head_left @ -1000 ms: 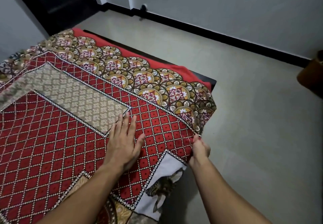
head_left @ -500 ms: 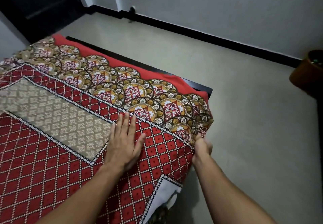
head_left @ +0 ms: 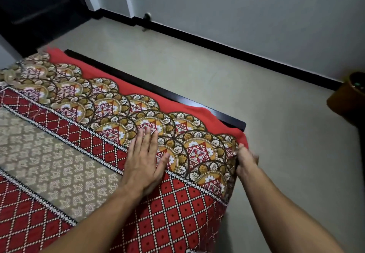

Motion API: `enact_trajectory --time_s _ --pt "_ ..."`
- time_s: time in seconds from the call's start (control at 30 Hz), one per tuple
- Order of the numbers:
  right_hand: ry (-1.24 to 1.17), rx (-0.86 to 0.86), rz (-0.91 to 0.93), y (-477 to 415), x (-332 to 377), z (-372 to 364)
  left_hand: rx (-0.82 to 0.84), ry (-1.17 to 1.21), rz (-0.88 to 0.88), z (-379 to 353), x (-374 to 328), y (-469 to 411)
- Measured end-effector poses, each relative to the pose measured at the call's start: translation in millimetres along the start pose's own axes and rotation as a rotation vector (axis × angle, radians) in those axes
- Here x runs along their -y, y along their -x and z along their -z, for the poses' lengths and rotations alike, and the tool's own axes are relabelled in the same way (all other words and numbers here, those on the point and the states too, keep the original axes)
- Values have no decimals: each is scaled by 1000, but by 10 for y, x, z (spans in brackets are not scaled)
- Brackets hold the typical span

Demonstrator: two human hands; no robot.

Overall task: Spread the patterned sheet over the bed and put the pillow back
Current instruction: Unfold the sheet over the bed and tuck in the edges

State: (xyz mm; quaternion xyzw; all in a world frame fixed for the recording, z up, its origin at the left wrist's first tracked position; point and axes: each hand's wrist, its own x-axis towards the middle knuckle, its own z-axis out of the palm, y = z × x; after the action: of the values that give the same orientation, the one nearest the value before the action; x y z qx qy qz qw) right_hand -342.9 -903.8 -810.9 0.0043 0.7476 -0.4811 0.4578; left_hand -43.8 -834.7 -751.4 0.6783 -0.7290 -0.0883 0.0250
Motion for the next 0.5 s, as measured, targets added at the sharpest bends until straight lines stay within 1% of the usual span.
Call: enact_trajectory --time_s 0.1,0.13,0.17,0.23,0.33,0.37,0.4,0.43,0.47,0.5 --pt "-60 216 -156 -215 155 -164 -3 -9 -22 49 -34 -224" --pt "-71 237 -161 -286 267 -200 -5 -15 -25 55 -60 -301" --pt "-80 192 -115 -370 352 -189 -4 -21 -28 49 -92 -362" --pt "-67 33 -7 -516 425 -101 4 -13 -27 39 -189 -488" --pt "99 -21 11 -559 300 -79 48 -32 -26 51 -332 -644" --pt "194 -69 27 -539 293 -134 58 -37 -17 55 -372 -703" --pt "332 -148 80 -493 331 -220 73 -37 -3 68 -396 -753" --pt "482 -239 183 -435 413 -314 93 -36 16 73 -414 -798" --pt "587 -299 368 -349 515 -391 116 -41 34 61 -434 -837" --pt "636 -276 620 -242 608 -478 138 -54 58 56 -462 -887"
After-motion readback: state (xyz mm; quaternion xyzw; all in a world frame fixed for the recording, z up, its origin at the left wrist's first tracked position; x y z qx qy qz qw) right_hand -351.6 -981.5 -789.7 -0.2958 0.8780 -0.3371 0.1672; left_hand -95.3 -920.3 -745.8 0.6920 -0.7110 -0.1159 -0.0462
